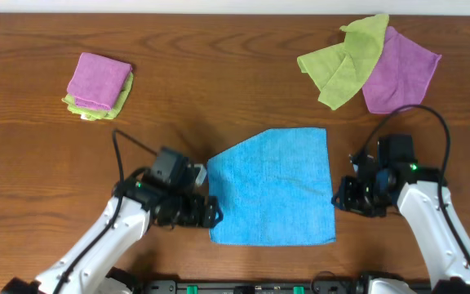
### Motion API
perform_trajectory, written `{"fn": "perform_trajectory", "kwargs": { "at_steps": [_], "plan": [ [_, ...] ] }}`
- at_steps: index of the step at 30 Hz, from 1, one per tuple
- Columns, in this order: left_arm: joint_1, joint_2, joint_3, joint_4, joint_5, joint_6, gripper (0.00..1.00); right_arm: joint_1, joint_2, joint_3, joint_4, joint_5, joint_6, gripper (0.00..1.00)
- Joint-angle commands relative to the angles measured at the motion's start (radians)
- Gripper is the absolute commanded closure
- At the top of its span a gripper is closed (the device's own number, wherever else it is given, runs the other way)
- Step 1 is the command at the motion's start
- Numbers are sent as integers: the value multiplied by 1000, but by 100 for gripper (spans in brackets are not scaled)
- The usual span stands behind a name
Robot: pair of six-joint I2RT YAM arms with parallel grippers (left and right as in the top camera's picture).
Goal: Fold the cloth
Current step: 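Lower both grippers to the cloth's near corners and adjust it flat, then grasp the blue cloth's near left and right corners with both grippers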
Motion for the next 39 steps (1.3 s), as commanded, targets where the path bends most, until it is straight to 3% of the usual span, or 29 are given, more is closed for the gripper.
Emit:
{"fn": "perform_trajectory", "kwargs": {
  "at_steps": [1, 15, 27, 37, 39],
  "plan": [
    [-4, -54, -69, 27, -28, -66, 4, -17, -45, -41, 7, -11, -13, 73],
    [-113, -95, -162, 194, -9, -262, 4, -17, -64, -123, 14, -23, 26, 68],
    [-119, -45, -209, 304, 20, -385, 0, -16, -64, -135, -25, -53, 84, 67],
    [-185, -23, -211, 289, 56, -479, 19, -16, -64, -135, -41, -52, 108, 70],
    [-216, -23, -211, 289, 48, -506, 28, -16, -64, -135, -41, -53, 108, 70]
  ]
}}
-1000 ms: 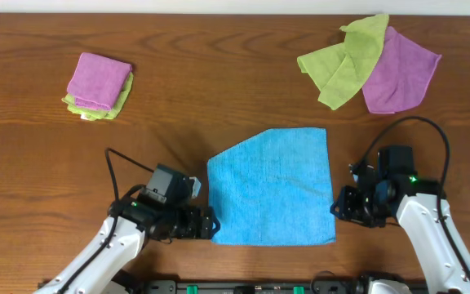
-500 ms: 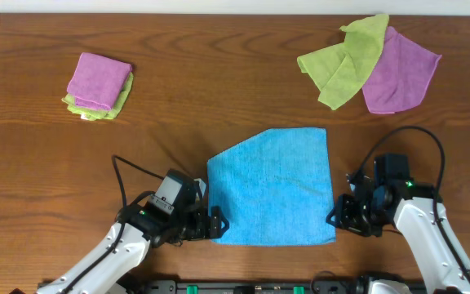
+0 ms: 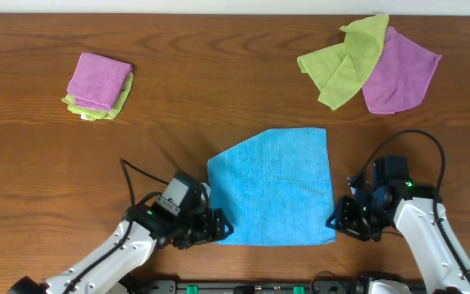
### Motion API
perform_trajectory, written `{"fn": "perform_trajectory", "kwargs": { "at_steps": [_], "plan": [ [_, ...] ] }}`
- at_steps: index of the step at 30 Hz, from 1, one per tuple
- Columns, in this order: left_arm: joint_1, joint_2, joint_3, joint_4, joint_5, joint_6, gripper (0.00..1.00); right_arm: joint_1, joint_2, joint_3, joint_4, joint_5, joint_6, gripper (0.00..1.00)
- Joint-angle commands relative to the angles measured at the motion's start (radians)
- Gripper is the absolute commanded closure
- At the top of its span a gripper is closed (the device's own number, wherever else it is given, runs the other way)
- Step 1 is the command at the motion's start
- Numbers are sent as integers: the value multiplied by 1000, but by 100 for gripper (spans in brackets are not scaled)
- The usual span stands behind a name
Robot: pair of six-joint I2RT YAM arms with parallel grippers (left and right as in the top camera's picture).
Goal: Fold the cloth
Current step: 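Grasp the blue cloth's near left and right corners with both grippers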
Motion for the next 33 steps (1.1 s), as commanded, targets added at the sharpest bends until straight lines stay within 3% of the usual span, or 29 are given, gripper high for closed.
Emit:
{"fn": "perform_trajectory", "kwargs": {
  "at_steps": [1, 6, 14, 19, 27, 33],
  "plan": [
    [-51, 12, -15, -11, -20, -64, 34, -7, -11, -6, 0, -10, 19, 70],
    [-90, 13, -15, -13, -116, -129, 54, -7, -11, -6, 1, -10, 25, 70],
    [-90, 18, -15, -14, -203, -152, 60, -7, -11, -6, -1, -11, 25, 70],
    [-90, 46, -15, 6, -208, -179, 94, -7, -11, -6, 0, -11, 25, 70],
    [-68, 68, -15, -12, -251, -180, 94, -7, -11, -6, -3, -29, 14, 62],
    [-16, 68, -15, -16, -238, -158, 94, -7, -10, -10, -22, -55, -6, 65]
  ]
}}
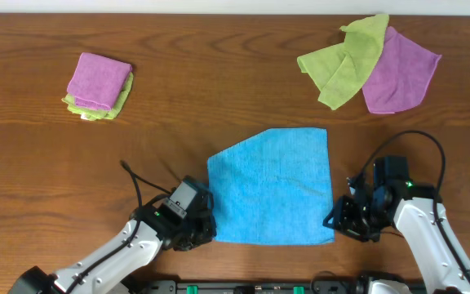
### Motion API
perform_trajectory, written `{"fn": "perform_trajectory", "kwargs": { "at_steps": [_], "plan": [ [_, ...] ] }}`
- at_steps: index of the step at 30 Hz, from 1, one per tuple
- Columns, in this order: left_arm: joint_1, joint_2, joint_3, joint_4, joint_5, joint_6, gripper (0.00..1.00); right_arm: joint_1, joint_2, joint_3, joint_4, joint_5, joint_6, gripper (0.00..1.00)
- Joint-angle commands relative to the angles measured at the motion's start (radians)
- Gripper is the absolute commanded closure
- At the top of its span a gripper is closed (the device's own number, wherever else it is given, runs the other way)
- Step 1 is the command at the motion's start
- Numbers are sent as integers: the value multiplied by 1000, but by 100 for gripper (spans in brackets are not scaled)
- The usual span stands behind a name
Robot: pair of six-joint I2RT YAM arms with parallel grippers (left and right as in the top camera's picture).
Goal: Fold the cloth
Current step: 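Grasp the blue cloth's near left and right corners with both grippers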
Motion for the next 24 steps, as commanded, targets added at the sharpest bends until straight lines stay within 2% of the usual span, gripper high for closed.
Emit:
{"fn": "perform_trajectory", "kwargs": {
  "at_steps": [1, 5, 13, 24],
  "plan": [
    [19, 26, -13, -19, -65, 19, 94, -7, -9, -16, -12, -24, -10, 66],
    [19, 26, -13, -18, -65, 18, 94, -7, -9, -56, 7, -21, 30, 70],
    [19, 26, -13, -11, -56, 19, 94, -7, -9, -120, 53, 33, 117, 68],
    [19, 26, -13, -10, -49, 18, 94, -7, -9, -124, 69, 51, 156, 66]
  ]
}}
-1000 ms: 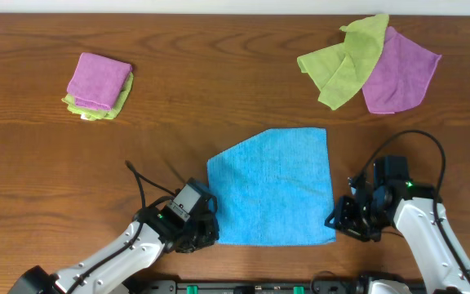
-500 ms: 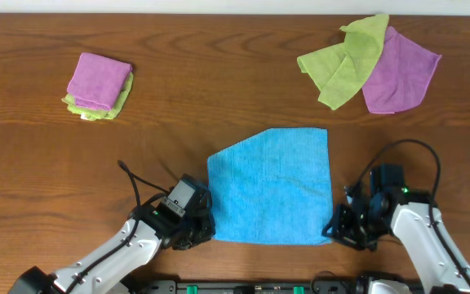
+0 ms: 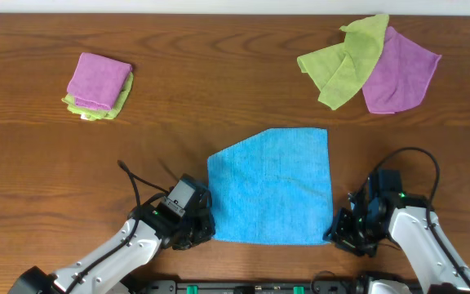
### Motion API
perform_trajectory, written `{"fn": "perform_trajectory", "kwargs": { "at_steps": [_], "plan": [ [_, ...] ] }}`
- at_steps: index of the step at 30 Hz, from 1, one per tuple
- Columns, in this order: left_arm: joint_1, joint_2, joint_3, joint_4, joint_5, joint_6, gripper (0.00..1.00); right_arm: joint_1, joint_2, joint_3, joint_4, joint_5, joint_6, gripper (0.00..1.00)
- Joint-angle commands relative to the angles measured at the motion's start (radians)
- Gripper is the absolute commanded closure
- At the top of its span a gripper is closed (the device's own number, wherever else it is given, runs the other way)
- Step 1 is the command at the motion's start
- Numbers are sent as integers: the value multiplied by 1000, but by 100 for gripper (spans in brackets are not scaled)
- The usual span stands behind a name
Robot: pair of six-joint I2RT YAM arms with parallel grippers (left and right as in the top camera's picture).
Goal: Fold the cloth
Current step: 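Grasp the blue cloth's near left and right corners with both grippers, then lift the near corners with both grippers and fold them toward the far edge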
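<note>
The blue cloth point(image 3: 269, 186) lies flat in the middle of the table, with its far-left corner folded or cut off at a slant. My left gripper point(image 3: 210, 232) sits low at the cloth's near-left corner, touching its edge. My right gripper point(image 3: 331, 236) is down at the near-right corner. From overhead both sets of fingers are hidden under the wrists, so their state does not show.
A folded pink cloth on a green one point(image 3: 98, 84) sits at the far left. A loose green cloth point(image 3: 343, 59) overlaps a purple cloth point(image 3: 400, 69) at the far right. The table's near edge runs just behind both arms.
My right gripper has moved nearer to the front edge, down to the cloth's near-right corner. The left gripper and the cloth have stayed where they were.
Both grippers first stood beside the cloth's sides, about midway along. The left one then shifted to the near-left corner and stayed there. The right one crept toward the near edge and now sits at the near-right corner. The cloth has kept its shape.
</note>
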Motion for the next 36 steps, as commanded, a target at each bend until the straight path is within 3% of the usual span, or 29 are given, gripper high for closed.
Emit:
{"fn": "perform_trajectory", "kwargs": {
  "at_steps": [1, 25, 30, 36],
  "plan": [
    [8, 25, -13, -9, -55, 15, 94, -7, -7, -8, 8, 14, 31, 66],
    [8, 25, -13, 7, -44, 15, 94, -7, 77, -32, 71, -37, 82, 77],
    [8, 25, -13, 7, -44, 15, 94, -7, 85, -31, 78, -39, 82, 98],
    [8, 25, -13, 9, -44, 15, 94, -7, 85, -24, 74, -43, 77, 99]
  ]
}}
